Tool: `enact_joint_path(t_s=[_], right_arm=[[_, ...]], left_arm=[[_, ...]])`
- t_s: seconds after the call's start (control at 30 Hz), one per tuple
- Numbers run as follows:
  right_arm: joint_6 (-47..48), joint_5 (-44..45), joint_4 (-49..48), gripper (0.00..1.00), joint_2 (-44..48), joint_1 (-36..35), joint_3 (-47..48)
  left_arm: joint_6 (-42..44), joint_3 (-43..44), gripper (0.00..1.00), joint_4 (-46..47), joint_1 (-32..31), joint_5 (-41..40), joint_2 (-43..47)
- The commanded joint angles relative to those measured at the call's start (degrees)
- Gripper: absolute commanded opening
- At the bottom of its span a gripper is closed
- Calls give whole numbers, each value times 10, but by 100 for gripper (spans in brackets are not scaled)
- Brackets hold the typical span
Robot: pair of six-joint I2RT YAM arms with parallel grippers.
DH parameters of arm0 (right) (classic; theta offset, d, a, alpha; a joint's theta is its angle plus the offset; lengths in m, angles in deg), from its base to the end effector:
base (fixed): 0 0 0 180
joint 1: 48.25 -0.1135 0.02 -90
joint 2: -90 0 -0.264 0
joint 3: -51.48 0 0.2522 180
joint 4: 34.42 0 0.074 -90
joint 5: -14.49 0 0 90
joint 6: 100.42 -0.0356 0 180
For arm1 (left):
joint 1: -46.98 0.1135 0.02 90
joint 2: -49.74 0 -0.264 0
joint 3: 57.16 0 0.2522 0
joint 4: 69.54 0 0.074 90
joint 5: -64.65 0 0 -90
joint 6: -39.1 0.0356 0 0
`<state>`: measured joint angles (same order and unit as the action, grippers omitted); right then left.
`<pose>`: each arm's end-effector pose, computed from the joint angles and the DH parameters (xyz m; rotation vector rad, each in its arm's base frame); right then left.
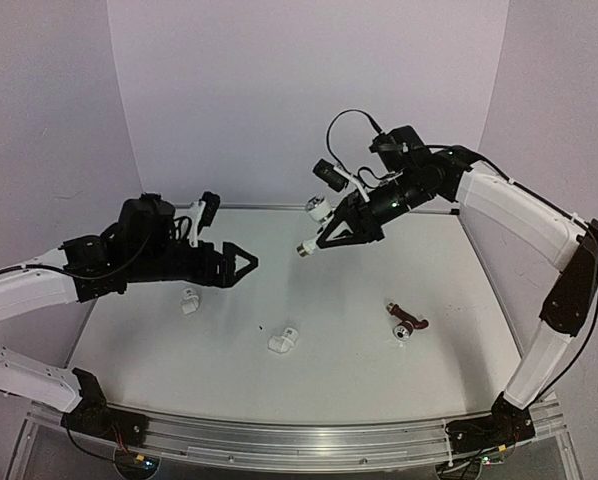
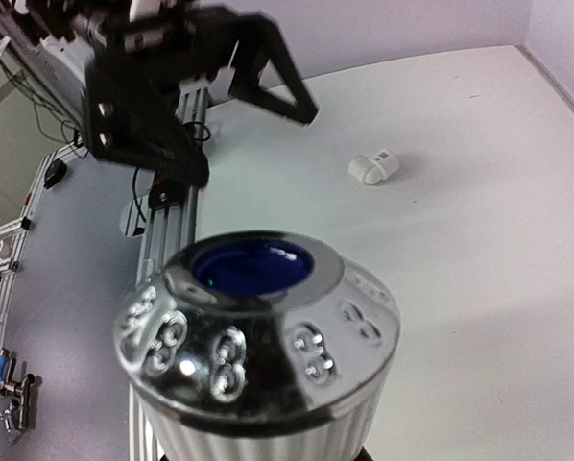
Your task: Install the water faucets
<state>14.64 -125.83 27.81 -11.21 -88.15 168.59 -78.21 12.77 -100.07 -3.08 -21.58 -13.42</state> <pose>0.2745 0.2652 0.3716 -1.5651 1.6703 1.1642 0.1597 -0.1943 0.3347 0.4603 2.0584 -0.9140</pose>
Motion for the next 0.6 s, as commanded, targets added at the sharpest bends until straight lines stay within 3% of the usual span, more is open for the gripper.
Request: enact_joint_path(t_s=[0.0, 0.07, 0.23, 0.43, 0.57], right_arm=[[-39, 5, -62, 0, 44, 64, -36], [-51, -9, -77, 0, 60, 91, -66], [-61, -17, -100, 0, 87, 116, -108], [-74, -32, -115, 0, 91, 122, -138], [-80, -36, -123, 0, 92, 123, -147]], left_arm=[[-5, -94, 100, 70, -17, -27, -22], [-14, -161, 100, 150, -21, -47, -11], [24, -216, 100, 236, -54, -108, -44], [57, -247, 100, 336, -94, -135, -144], [76, -209, 97, 320, -108, -136, -205]])
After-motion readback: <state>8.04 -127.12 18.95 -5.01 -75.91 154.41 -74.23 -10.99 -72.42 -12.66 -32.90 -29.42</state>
